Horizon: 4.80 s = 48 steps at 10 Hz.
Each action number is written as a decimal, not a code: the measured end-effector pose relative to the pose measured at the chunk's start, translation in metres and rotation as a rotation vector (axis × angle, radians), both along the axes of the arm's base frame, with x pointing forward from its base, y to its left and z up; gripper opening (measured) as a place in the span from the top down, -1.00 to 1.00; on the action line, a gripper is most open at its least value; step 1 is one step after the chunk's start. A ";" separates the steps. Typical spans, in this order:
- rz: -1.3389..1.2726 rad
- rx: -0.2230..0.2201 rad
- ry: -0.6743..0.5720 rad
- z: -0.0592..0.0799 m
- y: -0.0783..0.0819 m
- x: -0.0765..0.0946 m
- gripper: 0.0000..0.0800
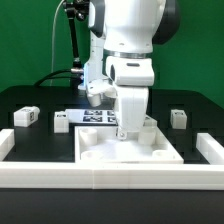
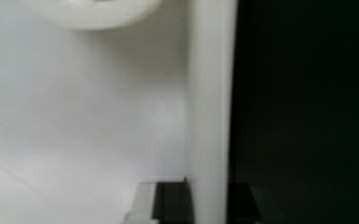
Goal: Assemble one leg
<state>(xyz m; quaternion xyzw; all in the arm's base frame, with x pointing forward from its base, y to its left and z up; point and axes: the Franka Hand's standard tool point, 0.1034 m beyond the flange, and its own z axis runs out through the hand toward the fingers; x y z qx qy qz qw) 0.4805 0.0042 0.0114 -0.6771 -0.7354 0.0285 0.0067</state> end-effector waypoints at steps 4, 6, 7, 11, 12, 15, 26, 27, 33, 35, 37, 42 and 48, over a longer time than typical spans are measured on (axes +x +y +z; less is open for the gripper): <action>0.001 0.024 -0.008 -0.003 0.032 0.003 0.84; -0.050 0.031 -0.015 -0.003 0.053 0.008 0.84; -0.066 0.034 -0.018 -0.003 0.061 0.009 0.84; -0.096 0.029 -0.015 -0.002 0.071 0.009 0.84; -0.096 0.029 -0.015 -0.002 0.071 0.009 0.84; -0.096 0.029 -0.015 -0.002 0.071 0.009 -0.15; -0.278 -0.010 -0.067 0.059 0.082 -0.003 -0.62; -0.312 -0.009 -0.066 0.059 0.081 -0.004 -0.62; -0.739 0.032 -0.102 0.050 0.087 -0.016 -0.62; -1.047 0.066 -0.113 0.050 0.090 -0.036 -0.62; -1.234 0.079 -0.105 0.048 0.103 -0.044 -0.62; -1.587 0.113 -0.075 0.046 0.114 -0.050 -0.62; -1.546 0.029 -0.021 0.042 0.120 -0.062 -0.62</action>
Offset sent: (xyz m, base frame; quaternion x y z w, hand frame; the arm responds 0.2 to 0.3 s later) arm 0.0087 0.0475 -0.0156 -0.0161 0.0225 0.0136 0.9995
